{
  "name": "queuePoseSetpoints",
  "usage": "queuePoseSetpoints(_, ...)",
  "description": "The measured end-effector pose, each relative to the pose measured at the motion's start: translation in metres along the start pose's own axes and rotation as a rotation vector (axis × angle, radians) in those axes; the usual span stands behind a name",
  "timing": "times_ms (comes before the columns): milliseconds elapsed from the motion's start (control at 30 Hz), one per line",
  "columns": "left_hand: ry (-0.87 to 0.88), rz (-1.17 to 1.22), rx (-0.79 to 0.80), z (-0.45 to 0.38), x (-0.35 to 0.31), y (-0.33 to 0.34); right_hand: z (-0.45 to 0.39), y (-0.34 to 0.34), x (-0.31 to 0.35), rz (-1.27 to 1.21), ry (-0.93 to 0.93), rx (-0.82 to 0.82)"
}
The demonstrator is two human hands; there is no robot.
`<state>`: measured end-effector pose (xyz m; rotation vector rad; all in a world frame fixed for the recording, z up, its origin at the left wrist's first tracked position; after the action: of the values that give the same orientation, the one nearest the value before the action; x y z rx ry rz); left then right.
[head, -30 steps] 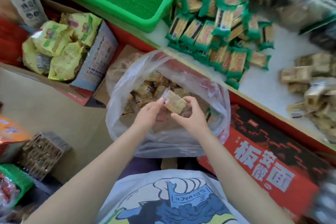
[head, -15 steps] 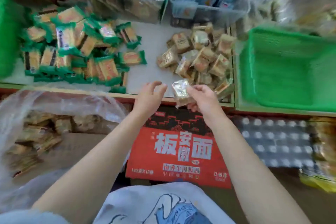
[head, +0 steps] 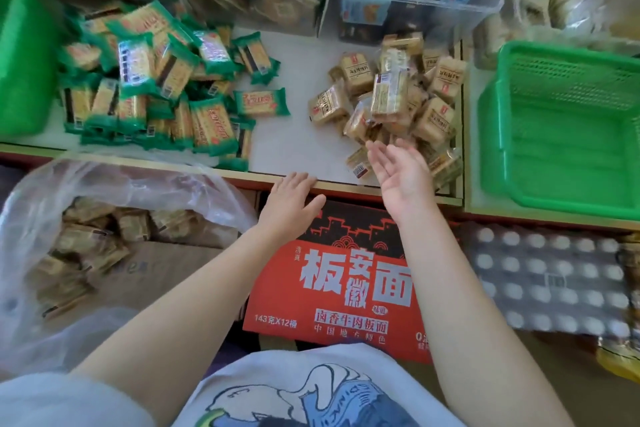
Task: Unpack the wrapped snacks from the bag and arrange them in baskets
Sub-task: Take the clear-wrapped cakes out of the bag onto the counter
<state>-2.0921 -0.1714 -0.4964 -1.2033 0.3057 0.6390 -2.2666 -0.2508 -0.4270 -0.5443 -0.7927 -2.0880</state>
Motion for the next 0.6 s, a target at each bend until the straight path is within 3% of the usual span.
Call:
queuePoseSetpoints(100,0.013,0.093,-0.197,0.033,0.023,-0.026,0.037,0.007,-0.042,0.148,0.060,0.067)
queuePoseSetpoints(167,0.006,0.031,-0.389,0.072,0.065,-0.049,0.057,0.021,-0.083,0.314,0.127,0.147)
queuePoseSetpoints(267,-0.241,-0.186,-0.571,0.140,0.164,-0.084,0.083,0.056,-0.166,0.609,0.258,0.314)
queuePoseSetpoints(367,-0.593,-0.288,-0.633,0.203,0.263,-0.119,0.105,0.093,-0.261,0.864,0.399,0.444)
queuePoseSetpoints(500,-1.024,-0.145,-0.596,0.254,0.352,-0.148,0.134,0.132,-0.370,1.029,0.556,0.518)
queuePoseSetpoints(600,-1.097,0.022,-0.592,0.255,0.391,-0.156,0.144,0.153,-0.428,1.035,0.576,0.486)
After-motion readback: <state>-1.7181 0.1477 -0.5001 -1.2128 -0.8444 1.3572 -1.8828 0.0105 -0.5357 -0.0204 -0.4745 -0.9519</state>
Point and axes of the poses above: each hand's wrist, its own z-axis away from the middle knuckle, its own y-axis out of the palm, x = y × z, the point moved 5 cm from there along -z, towards the middle knuckle, and after that the axes turned 5 degrees about -x, right-handed, at the moved point
